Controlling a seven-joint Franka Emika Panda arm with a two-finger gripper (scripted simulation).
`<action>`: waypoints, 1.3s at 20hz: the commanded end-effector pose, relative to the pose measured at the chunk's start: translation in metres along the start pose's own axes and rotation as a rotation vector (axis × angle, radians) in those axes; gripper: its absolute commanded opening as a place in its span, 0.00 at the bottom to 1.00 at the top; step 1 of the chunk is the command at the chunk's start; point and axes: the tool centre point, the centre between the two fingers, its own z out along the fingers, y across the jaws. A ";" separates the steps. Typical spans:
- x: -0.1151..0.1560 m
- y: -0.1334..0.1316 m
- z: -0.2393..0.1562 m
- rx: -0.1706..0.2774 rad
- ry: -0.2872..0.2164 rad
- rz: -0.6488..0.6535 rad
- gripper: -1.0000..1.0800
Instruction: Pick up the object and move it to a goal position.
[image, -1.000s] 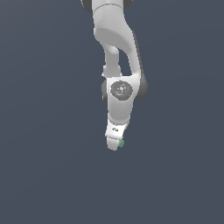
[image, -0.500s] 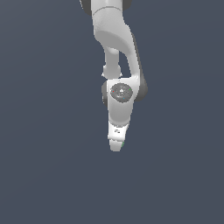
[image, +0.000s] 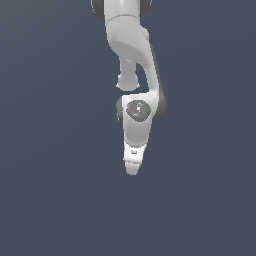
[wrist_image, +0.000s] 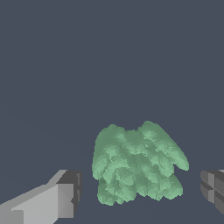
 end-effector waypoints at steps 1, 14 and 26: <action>0.000 -0.001 0.014 0.001 0.000 -0.002 0.96; 0.000 0.000 0.033 0.001 0.000 -0.003 0.00; 0.003 -0.005 0.026 0.001 0.000 -0.004 0.00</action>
